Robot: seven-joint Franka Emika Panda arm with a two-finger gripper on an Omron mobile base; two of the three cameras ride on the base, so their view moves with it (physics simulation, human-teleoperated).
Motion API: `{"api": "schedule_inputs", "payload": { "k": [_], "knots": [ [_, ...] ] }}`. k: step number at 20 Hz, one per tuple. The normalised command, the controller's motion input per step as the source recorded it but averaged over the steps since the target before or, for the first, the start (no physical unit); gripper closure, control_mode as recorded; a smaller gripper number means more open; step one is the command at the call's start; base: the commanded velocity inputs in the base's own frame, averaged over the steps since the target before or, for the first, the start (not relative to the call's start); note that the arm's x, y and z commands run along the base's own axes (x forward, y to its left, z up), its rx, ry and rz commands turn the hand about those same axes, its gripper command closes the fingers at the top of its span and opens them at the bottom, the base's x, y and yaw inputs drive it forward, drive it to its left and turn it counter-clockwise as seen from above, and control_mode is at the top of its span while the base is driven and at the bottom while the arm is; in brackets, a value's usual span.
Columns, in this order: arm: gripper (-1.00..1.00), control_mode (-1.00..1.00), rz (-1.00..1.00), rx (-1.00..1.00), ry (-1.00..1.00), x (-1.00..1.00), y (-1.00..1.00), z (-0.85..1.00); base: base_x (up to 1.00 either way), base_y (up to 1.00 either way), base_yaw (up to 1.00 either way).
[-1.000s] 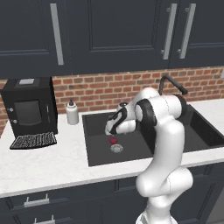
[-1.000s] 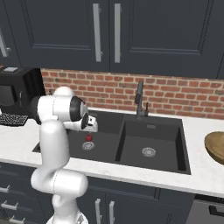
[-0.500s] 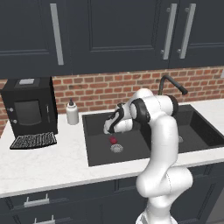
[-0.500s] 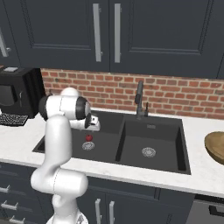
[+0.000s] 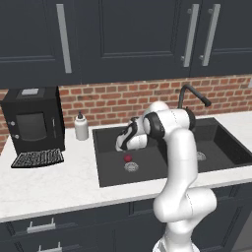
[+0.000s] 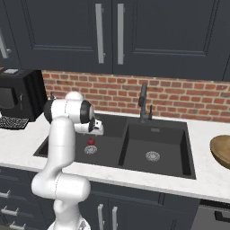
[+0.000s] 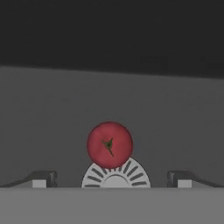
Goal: Pick the tomato from the sink and place it in the bowl. Then pick the bowl and place it in the microwave. Then close the microwave door and press the start button.
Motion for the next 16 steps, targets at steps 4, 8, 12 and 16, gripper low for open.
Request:
{"api": "schedule_inputs", "payload": {
  "k": [4,8,12,16],
  "knots": [
    [-1.0,-1.0,0.0,0.0,0.0,0.0,0.0,-0.22,0.0,0.0,0.0],
    [-1.0,-1.0,0.0,0.0,0.0,0.0,0.0,-0.21,0.0,0.0,0.0],
    [-1.0,-1.0,0.0,0.0,0.0,0.09,0.0,-0.29,0.0,0.0,0.0],
    [-1.0,-1.0,0.0,0.0,0.0,0.12,0.0,-0.32,0.0,0.0,0.0]
  ]
}}
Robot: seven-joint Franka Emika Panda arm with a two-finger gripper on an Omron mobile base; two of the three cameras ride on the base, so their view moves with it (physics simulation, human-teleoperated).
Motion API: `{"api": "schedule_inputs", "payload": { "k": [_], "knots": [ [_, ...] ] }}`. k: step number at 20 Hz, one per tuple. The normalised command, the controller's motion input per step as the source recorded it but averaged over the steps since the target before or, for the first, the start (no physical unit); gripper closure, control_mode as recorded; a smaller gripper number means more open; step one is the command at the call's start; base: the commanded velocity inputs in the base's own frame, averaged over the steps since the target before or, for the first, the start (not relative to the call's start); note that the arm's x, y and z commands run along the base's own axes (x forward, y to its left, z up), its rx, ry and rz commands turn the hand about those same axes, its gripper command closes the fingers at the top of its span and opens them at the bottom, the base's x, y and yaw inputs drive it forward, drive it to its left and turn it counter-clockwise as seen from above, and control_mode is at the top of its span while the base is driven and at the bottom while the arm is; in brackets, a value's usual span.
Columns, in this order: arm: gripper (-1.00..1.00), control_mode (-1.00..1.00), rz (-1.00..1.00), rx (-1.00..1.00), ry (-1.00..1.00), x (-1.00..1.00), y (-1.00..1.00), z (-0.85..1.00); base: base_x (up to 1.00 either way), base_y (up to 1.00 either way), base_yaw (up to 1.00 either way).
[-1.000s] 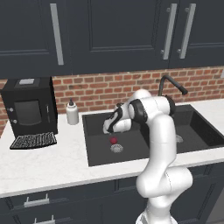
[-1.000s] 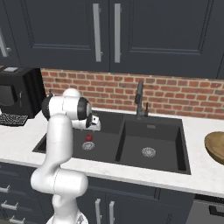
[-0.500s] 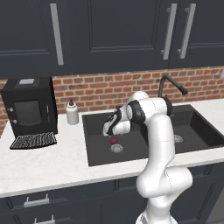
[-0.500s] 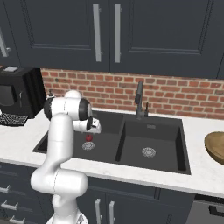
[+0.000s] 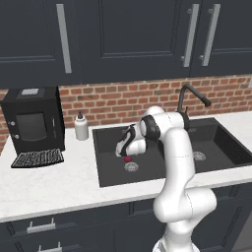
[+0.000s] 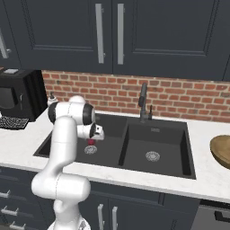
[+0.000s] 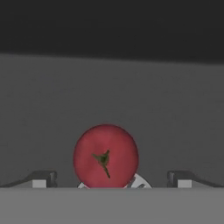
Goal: Pick the tomato from the sink and place it in the bowl. Then pick the bowl and place it in the microwave. Then close the microwave door and press the start button.
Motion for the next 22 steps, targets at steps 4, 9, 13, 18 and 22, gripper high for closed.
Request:
{"api": "schedule_inputs", "payload": {
  "k": [4,9,13,18,22],
  "knots": [
    [-1.0,-1.0,0.0,0.0,0.0,0.15,0.0,-0.26,0.0,0.0,0.0],
    [-1.0,-1.0,0.0,0.0,0.0,0.2,0.0,-0.23,0.0,0.0,0.0],
    [-1.0,-1.0,0.0,0.0,0.0,0.18,0.01,-0.21,0.0,0.0,0.0],
    [1.0,-1.0,0.0,0.0,0.01,0.01,0.04,-0.14,0.0,0.0,0.0],
    [1.0,-1.0,-0.01,0.0,0.09,-0.01,0.0,-0.1,0.0,0.0,0.0]
  ]
}}
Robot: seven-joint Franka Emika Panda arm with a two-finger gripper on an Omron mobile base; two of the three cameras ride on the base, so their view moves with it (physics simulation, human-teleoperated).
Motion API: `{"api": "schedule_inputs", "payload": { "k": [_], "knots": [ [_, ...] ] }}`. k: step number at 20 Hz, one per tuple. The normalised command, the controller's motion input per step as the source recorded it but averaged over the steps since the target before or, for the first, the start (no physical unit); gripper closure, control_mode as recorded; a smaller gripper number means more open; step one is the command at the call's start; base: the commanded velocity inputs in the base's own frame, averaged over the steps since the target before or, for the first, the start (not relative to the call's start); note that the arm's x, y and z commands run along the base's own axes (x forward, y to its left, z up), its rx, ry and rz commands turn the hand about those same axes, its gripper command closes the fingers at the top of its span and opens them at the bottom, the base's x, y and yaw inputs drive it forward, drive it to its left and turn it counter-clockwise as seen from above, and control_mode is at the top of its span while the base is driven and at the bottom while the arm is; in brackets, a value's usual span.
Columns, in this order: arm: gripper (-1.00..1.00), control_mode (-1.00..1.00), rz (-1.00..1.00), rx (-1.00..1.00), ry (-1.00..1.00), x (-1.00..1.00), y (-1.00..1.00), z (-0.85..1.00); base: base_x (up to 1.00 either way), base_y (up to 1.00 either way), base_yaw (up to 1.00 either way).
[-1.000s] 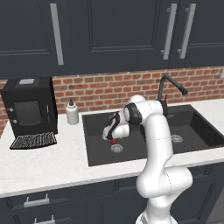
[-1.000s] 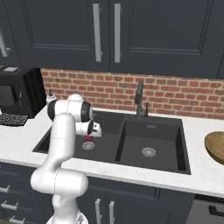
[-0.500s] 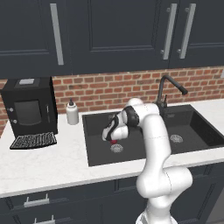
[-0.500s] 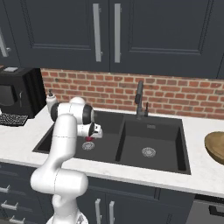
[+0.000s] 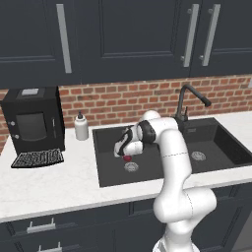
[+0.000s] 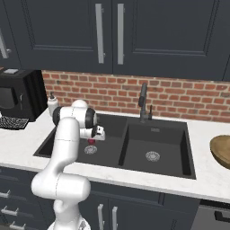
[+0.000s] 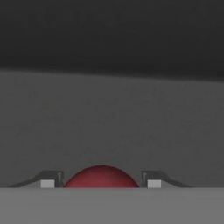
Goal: Pick the tomato from the sink and place it in the bowl. Then pick the bowl and place it in the microwave. Then close the microwave door and press the start button.
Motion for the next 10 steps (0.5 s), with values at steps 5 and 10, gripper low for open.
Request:
{"api": "schedule_inputs", "payload": {
  "k": [5,10],
  "knots": [
    [1.0,-1.0,-0.01,0.0,0.1,-0.21,0.0,-0.02,0.0,0.0,0.0],
    [1.0,-1.0,-0.05,0.0,0.02,-0.35,0.0,0.13,0.0,0.0,0.0]
  ]
}}
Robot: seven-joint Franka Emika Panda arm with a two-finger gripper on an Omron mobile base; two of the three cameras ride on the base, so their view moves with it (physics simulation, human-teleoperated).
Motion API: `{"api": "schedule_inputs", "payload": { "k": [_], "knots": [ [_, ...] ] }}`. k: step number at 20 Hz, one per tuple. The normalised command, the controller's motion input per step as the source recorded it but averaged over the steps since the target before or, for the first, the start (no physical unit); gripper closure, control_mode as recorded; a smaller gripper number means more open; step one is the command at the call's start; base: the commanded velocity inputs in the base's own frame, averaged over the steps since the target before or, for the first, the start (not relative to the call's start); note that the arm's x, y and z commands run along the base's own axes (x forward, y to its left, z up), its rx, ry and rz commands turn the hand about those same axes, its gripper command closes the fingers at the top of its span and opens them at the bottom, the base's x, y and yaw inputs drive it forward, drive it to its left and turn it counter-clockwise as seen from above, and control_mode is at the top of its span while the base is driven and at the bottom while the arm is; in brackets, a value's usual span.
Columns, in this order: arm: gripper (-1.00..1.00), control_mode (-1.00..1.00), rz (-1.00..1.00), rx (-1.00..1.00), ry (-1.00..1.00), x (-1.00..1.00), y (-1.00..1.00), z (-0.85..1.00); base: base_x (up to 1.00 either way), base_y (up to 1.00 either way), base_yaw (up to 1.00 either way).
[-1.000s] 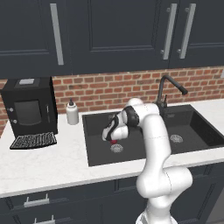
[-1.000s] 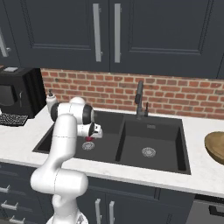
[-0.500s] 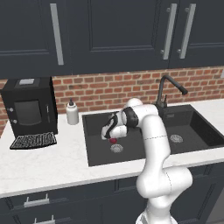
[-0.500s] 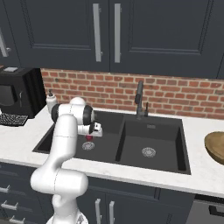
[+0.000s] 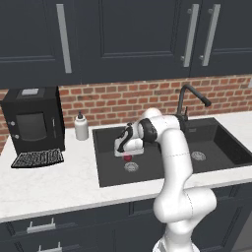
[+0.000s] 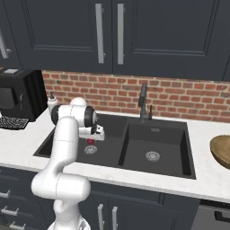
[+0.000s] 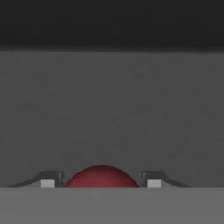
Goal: Pick the tomato from the sink and place it in the bowl. Then pick the bowl and place it in the microwave. Then close the microwave door and press the start button.
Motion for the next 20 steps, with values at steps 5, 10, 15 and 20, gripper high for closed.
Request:
{"api": "schedule_inputs", "payload": {
  "k": [5,10,15,20],
  "knots": [
    [1.0,-1.0,-0.03,0.0,-0.15,-0.76,0.0,0.25,0.0,0.0,0.0],
    [1.0,-1.0,-0.03,0.0,-0.17,-0.69,0.01,0.39,0.0,0.0,0.0],
    [1.0,-1.0,-0.04,0.0,-0.07,-0.52,0.05,0.66,0.0,0.0,0.0],
    [1.0,-1.0,0.0,0.0,-0.03,-0.41,0.03,1.0,0.0,0.0,0.0]
  ]
}}
